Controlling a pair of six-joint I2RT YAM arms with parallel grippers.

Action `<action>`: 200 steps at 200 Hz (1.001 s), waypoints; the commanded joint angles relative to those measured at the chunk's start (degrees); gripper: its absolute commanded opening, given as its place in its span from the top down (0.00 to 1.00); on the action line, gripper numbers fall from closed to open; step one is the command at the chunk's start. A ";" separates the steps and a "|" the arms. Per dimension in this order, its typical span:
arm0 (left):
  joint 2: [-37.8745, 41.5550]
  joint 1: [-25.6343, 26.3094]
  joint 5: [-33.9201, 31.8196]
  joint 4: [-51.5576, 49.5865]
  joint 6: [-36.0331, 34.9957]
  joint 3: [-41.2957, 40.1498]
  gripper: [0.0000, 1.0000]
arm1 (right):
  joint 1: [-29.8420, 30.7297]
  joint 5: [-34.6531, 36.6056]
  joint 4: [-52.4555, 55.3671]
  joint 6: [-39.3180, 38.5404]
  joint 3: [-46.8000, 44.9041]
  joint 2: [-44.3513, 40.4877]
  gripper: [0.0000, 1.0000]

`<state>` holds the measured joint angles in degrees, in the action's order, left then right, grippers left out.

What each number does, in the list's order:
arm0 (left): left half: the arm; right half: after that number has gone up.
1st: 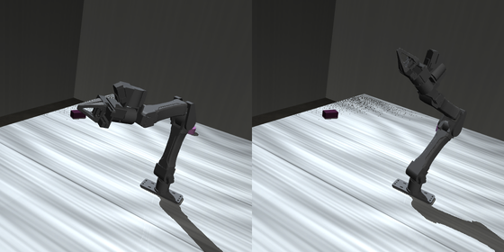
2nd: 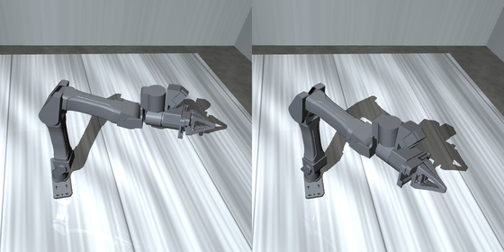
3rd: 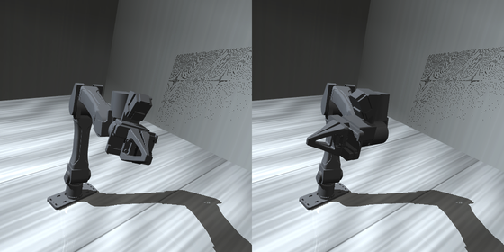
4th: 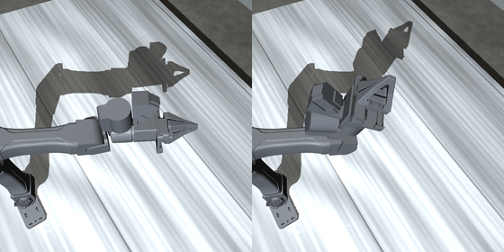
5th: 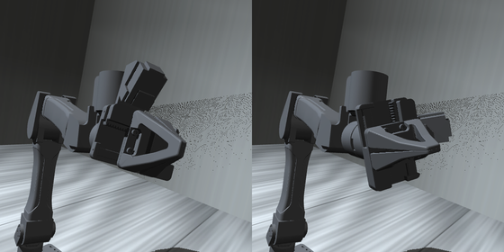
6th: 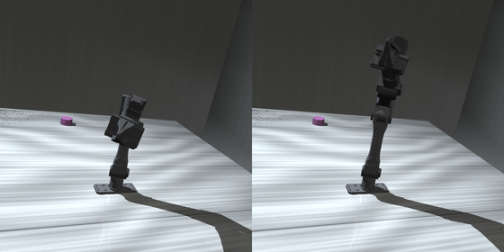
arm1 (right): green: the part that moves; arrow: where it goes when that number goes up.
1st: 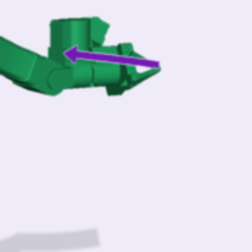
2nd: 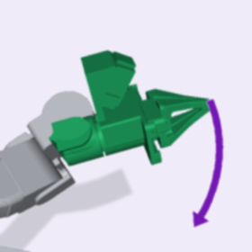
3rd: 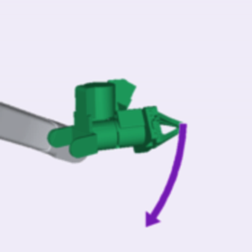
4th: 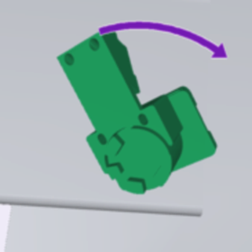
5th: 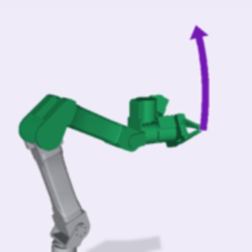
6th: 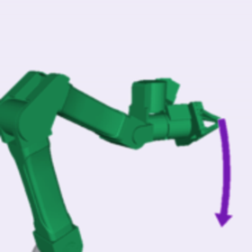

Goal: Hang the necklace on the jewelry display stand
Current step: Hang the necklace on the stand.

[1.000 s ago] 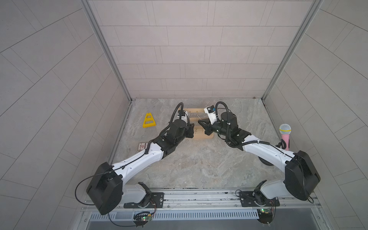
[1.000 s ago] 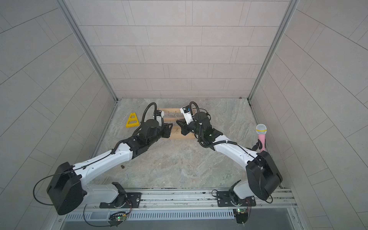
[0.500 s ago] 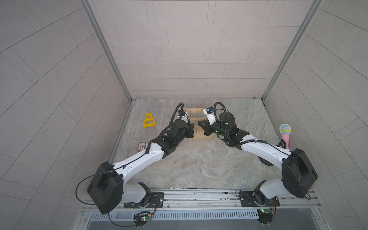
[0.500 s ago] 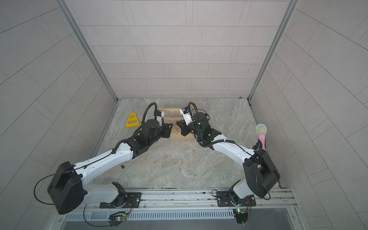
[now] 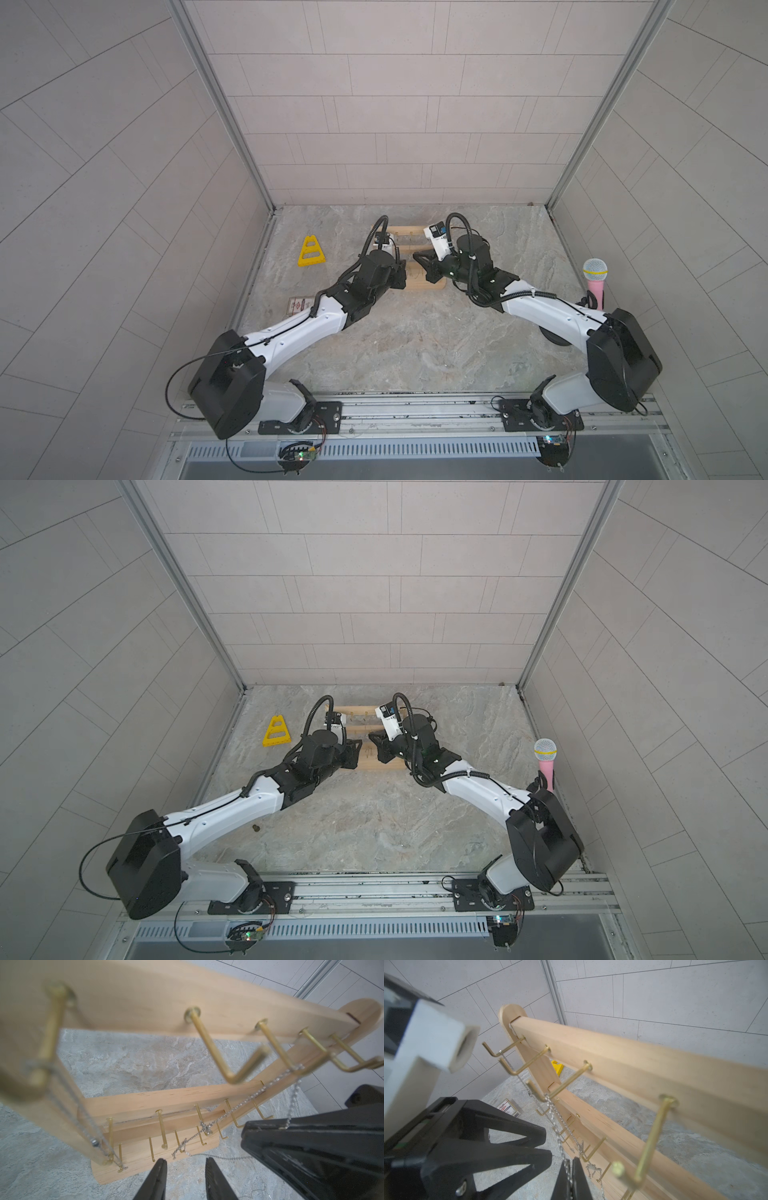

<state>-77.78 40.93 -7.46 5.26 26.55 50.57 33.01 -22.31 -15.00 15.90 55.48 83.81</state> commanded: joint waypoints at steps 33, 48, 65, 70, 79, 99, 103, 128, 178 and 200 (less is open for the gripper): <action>1.31 0.38 -2.71 0.75 -0.35 0.94 0.64 | 0.21 1.29 1.32 -1.39 3.61 -2.46 1.00; 1.60 0.38 -2.99 0.48 -0.39 0.94 0.64 | 0.21 1.45 1.37 -1.43 4.25 -2.08 1.00; 1.84 0.39 -3.26 0.07 -0.62 0.94 0.64 | 0.25 1.79 1.38 -1.40 4.76 -1.80 1.00; 1.99 0.38 -3.28 0.06 -0.68 0.94 0.64 | 0.21 1.90 1.40 -1.31 4.88 -1.66 1.00; 2.02 0.38 -3.41 -0.04 -0.71 0.90 0.64 | 0.21 2.09 1.38 -1.22 5.14 -1.69 1.00; 2.11 0.38 -3.61 -0.05 -0.71 0.67 0.64 | 0.22 2.29 1.46 -1.14 5.90 -1.55 1.00; 2.15 0.38 -3.57 0.01 -0.71 0.67 0.64 | 0.25 2.31 1.51 -1.14 6.03 -1.50 1.00; 2.08 0.38 -3.61 0.11 -0.62 0.42 0.64 | 0.27 2.39 1.95 -1.27 6.74 -1.42 1.00; 2.17 0.38 -3.80 0.42 -0.40 0.18 0.64 | 0.32 1.94 3.11 -1.84 8.57 -1.79 1.00; 2.21 0.38 -4.04 0.37 -0.43 -0.02 0.64 | 0.51 0.73 3.71 -1.76 9.09 -1.64 1.00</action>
<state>-77.01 41.01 -10.41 5.28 26.50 50.54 33.01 -20.56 -12.10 15.00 63.02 82.56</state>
